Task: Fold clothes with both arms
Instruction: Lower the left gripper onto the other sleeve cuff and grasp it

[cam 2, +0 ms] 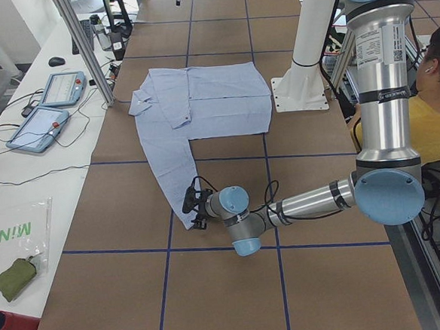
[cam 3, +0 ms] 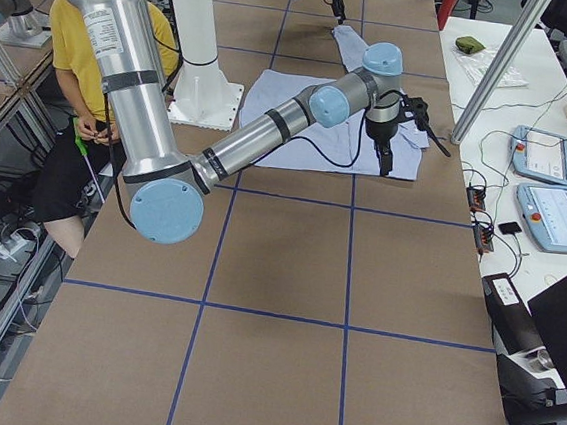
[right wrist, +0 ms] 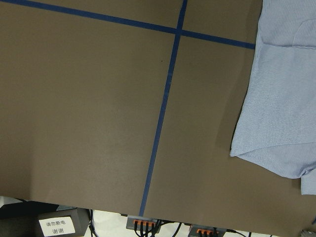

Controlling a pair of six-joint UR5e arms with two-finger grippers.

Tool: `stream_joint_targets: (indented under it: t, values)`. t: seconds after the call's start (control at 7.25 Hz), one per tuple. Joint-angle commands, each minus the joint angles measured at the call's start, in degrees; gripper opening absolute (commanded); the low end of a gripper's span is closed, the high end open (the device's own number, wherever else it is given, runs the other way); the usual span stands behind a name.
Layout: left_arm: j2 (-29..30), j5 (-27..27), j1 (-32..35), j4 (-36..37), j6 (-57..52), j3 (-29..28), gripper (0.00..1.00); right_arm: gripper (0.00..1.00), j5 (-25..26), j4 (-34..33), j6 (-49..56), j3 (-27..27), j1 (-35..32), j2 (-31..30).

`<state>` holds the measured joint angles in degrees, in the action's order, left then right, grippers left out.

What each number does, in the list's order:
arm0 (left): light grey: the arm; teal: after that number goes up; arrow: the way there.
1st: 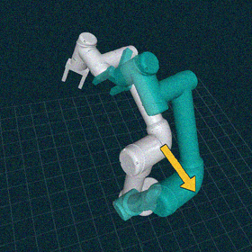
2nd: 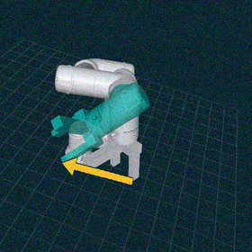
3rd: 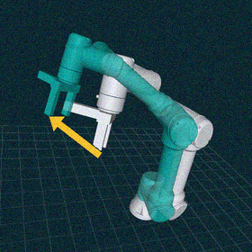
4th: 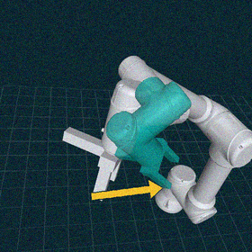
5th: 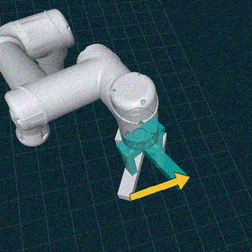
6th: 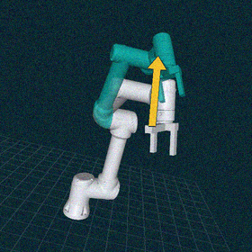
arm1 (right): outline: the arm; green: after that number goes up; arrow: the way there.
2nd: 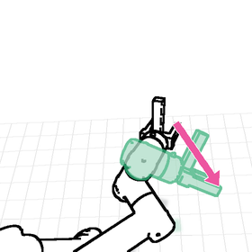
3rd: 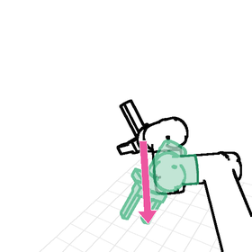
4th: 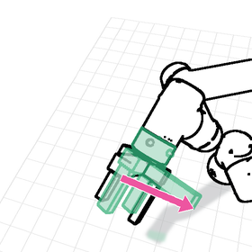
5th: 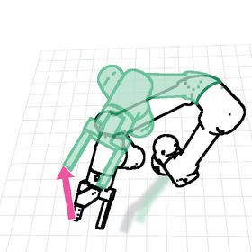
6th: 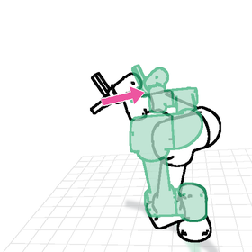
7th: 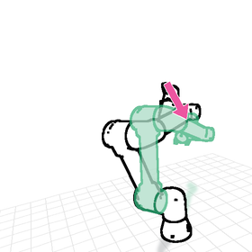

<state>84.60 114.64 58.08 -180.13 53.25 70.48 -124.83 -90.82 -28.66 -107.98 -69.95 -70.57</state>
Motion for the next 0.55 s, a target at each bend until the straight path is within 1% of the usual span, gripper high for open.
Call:
stream_joint_targets:
  t: [0.0,0.14,0.28,0.41]
  values:
    - [-0.4,-1.34,-2.0,0.04,0.01,-0.17,0.76,1.0,0.12,-0.06,0.0,-0.3,-0.01,-0.27]
    - [-0.4,-1.35,-2.53,0.04,0.01,-0.17,0.75,1.0,0.12,0.03,-0.08,-0.3,-0.01,-0.35]
    - [-0.4,-1.44,-2.97,0.04,0.01,-0.17,0.71,1.0,0.2,0.03,0.0,-0.3,-0.01,-0.53]
    - [-0.4,-1.44,-2.98,0.04,-0.08,-0.26,0.62,1.0,0.2,0.03,0.0,-0.3,-0.01,-0.62]
